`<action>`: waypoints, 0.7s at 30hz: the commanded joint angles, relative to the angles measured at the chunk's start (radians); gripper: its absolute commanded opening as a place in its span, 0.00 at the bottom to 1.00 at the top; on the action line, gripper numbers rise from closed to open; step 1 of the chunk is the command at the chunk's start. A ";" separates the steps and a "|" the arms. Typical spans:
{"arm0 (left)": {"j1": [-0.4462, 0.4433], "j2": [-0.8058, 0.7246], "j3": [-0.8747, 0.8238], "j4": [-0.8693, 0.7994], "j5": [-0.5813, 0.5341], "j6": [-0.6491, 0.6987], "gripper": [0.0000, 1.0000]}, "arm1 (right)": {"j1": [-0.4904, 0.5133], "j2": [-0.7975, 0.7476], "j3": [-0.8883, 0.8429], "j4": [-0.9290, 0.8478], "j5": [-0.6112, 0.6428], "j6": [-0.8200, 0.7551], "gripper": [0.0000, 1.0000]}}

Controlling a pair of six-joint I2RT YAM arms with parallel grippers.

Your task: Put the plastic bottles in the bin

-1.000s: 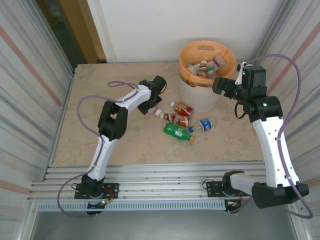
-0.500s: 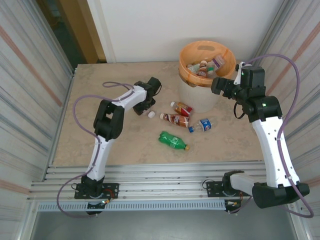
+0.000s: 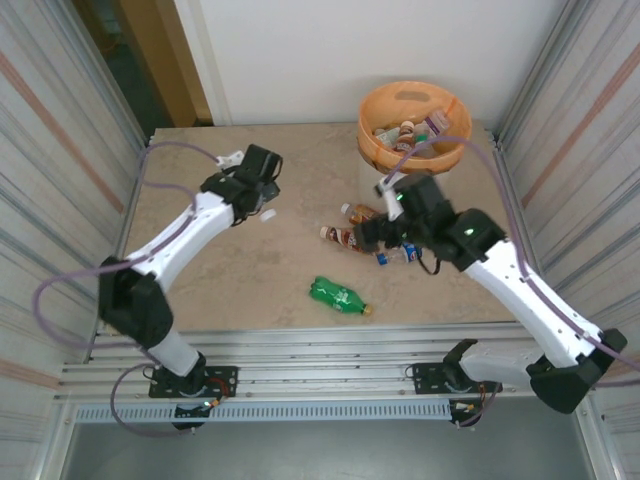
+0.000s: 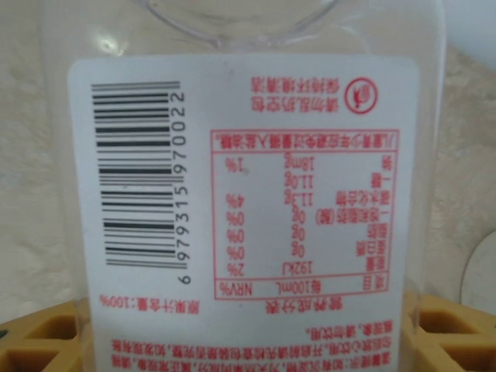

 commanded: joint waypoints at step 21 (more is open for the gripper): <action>-0.060 -0.650 -0.560 0.253 0.367 0.447 0.45 | 0.188 0.235 -0.279 0.197 -0.018 0.211 0.98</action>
